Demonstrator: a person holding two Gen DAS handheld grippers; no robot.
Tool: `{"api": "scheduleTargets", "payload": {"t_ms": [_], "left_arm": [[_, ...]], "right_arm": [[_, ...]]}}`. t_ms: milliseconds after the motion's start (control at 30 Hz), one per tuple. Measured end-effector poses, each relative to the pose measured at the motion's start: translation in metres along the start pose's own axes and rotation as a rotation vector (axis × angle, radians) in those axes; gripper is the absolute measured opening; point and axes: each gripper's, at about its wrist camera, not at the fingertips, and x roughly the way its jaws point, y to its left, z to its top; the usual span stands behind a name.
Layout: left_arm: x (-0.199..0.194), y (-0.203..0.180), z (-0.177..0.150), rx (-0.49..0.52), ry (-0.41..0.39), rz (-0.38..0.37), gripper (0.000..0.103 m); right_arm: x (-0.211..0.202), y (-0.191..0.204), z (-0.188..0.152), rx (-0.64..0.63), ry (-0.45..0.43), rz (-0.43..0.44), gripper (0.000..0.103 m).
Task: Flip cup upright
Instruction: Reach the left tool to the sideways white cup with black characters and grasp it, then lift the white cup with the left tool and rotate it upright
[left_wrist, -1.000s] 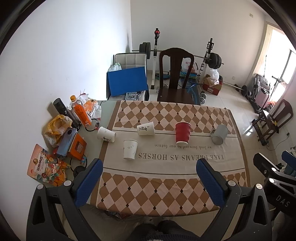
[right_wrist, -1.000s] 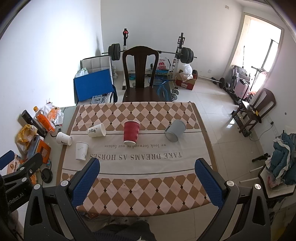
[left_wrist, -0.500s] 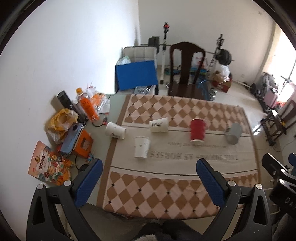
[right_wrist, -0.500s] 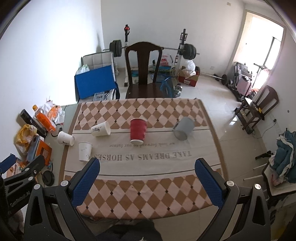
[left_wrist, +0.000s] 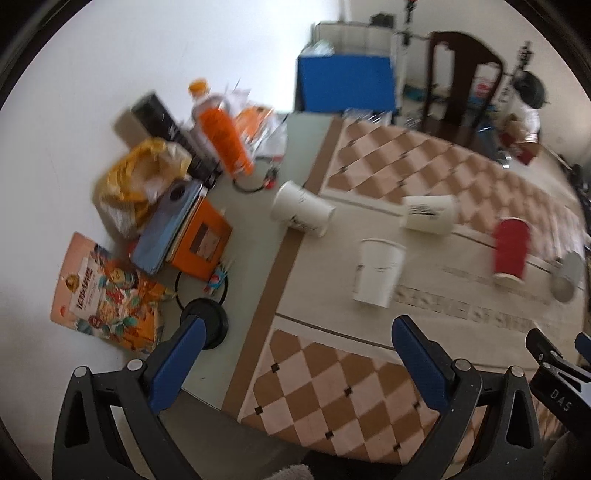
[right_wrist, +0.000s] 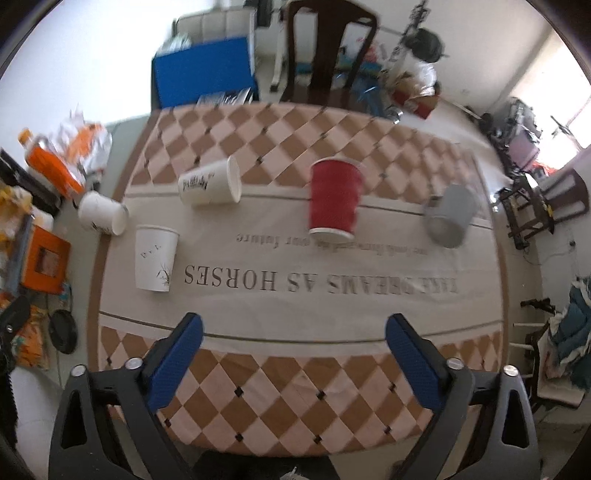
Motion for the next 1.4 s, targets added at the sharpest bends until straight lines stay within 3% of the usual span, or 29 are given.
{"api": "scheduleTargets", "payload": {"t_ms": [167, 367, 467, 633, 867, 967, 1100, 1233, 1400], "left_arm": [[0.059, 0.009, 0.026, -0.088, 0.112, 0.023, 0.103], [0.122, 0.019, 0.063, -0.222, 0.193, -0.045, 0.102], [0.152, 0.025, 0.078, -0.318, 0.24, -0.101, 0.09], [0.205, 0.043, 0.095, -0.526, 0.31, -0.204, 0.083], [0.249, 0.052, 0.108, -0.672, 0.346, -0.263, 0.082], [0.261, 0.051, 0.11, -0.694, 0.353, -0.277, 0.08], [0.276, 0.049, 0.11, -0.707, 0.372, -0.297, 0.057], [0.273, 0.046, 0.113, -0.639, 0.341, -0.255, 0.056], [0.252, 0.044, 0.114, -0.482, 0.273, -0.162, 0.056]], "right_arm": [[0.072, 0.035, 0.032, -0.077, 0.08, 0.012, 0.086], [0.137, 0.069, 0.063, -0.137, 0.155, 0.004, 0.08], [0.165, 0.082, 0.076, -0.15, 0.185, -0.01, 0.077], [0.2, 0.101, 0.095, -0.163, 0.215, -0.026, 0.076], [0.227, 0.116, 0.116, -0.163, 0.239, -0.027, 0.076], [0.234, 0.121, 0.12, -0.162, 0.248, -0.028, 0.076], [0.241, 0.123, 0.124, -0.16, 0.256, -0.031, 0.076], [0.238, 0.121, 0.121, -0.158, 0.255, -0.033, 0.076], [0.228, 0.111, 0.114, -0.149, 0.242, -0.031, 0.076]]}}
